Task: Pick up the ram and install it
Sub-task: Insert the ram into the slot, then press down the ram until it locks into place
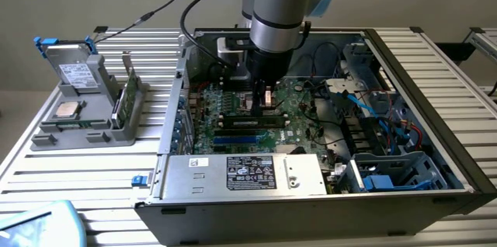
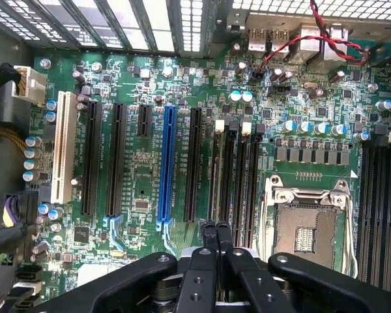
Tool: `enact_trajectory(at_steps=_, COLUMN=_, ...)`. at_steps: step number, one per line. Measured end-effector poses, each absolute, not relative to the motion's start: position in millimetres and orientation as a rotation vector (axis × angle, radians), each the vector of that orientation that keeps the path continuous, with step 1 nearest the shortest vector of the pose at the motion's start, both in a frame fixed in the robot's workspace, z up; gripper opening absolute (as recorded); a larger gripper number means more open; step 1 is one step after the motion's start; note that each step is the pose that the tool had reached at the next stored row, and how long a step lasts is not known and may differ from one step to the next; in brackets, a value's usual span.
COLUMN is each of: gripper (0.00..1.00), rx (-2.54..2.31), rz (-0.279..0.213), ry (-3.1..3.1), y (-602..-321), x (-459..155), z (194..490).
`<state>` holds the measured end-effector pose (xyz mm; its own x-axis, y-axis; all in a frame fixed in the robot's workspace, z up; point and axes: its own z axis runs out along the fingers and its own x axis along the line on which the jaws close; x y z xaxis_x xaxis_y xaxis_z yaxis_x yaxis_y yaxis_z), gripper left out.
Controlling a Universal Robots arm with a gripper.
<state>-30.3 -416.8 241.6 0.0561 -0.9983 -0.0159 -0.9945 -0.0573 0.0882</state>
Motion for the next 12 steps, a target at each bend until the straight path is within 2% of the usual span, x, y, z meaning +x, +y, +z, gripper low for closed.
enact_trajectory(at_steps=12, gripper=0.1, rx=2.243, rz=-0.111, ry=-2.119, y=-416.8, x=-30.3, z=241.7)
